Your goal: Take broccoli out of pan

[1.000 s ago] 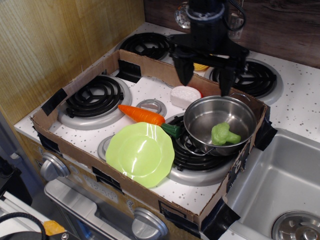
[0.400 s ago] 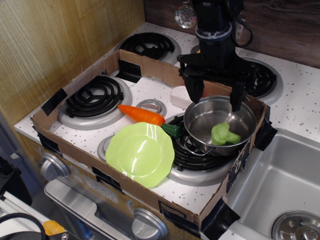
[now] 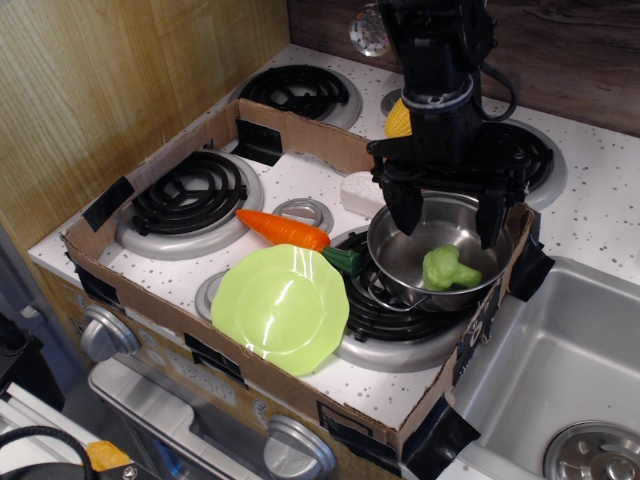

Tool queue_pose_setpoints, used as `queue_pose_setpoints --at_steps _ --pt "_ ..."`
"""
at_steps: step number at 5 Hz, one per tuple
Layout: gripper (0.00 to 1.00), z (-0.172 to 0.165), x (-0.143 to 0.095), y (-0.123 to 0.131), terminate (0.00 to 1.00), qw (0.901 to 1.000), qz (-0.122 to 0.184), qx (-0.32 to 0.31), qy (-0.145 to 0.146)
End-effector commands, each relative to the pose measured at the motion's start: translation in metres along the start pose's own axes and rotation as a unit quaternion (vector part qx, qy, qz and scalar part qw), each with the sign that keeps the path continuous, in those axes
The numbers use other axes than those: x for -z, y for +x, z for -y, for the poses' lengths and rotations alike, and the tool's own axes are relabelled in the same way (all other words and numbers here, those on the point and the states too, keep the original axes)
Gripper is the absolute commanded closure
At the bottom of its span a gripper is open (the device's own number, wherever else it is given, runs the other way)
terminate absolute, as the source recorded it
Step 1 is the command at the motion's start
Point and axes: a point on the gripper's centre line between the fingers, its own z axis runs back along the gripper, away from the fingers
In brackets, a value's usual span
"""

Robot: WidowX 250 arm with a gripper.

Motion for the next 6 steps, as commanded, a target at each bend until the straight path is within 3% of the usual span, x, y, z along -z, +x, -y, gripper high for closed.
queue_pose_setpoints --at_steps 1,2,3,4,5,6 --pt "0.0 0.007 0.007 -0.004 0.0 0.9996 0.027 -0.005 -0.001" --pt "0.0 0.005 0.013 -0.005 0.0 0.9996 0.027 -0.006 0.009" --pt "1.0 0.003 0.014 -0.006 0.0 0.9994 0.022 -0.005 0.027" --pt "1.0 0.004 0.013 -0.008 0.0 0.9985 0.021 -0.004 0.05" --pt "1.0 0.006 0.008 -0.008 0.0 0.999 0.018 0.01 0.04" --pt "1.0 0.009 -0.013 -0.001 0.0 0.9989 0.031 0.027 0.024"
